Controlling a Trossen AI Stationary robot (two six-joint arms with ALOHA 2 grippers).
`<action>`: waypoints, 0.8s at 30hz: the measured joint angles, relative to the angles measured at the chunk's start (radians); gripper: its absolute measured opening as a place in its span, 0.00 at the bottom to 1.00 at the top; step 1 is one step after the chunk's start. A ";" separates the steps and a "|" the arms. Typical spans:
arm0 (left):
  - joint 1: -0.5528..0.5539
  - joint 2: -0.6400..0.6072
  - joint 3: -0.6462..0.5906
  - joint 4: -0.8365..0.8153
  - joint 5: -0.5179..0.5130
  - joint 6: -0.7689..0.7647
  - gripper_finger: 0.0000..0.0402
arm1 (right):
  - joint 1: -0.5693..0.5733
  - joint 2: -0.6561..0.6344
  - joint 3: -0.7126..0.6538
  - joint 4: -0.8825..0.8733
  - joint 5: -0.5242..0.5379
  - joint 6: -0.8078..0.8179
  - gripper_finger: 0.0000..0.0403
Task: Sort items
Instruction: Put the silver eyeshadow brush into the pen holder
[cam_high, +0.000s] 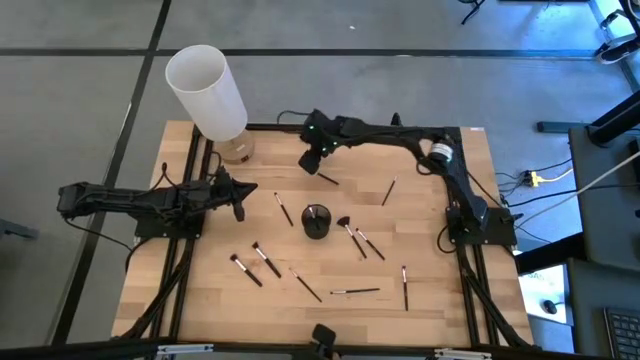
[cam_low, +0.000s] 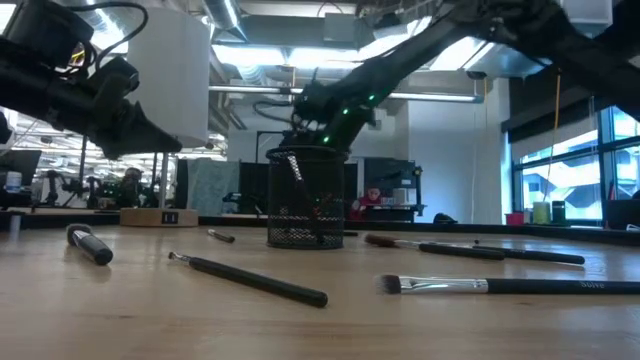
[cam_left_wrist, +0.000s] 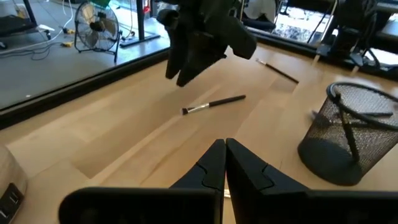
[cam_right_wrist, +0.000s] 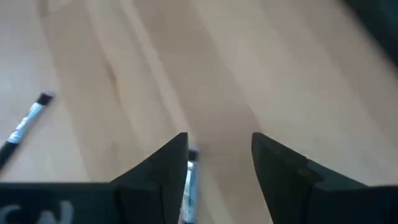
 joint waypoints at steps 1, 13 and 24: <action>0.000 0.002 0.000 0.000 0.000 0.000 0.02 | 0.005 0.014 0.016 -0.004 -0.014 -0.002 0.44; 0.000 0.048 0.000 0.000 -0.017 -0.002 0.02 | 0.028 0.050 0.036 -0.025 0.061 -0.014 0.44; 0.000 0.048 0.000 0.000 -0.021 -0.035 0.02 | 0.035 0.053 0.036 -0.032 0.090 -0.009 0.35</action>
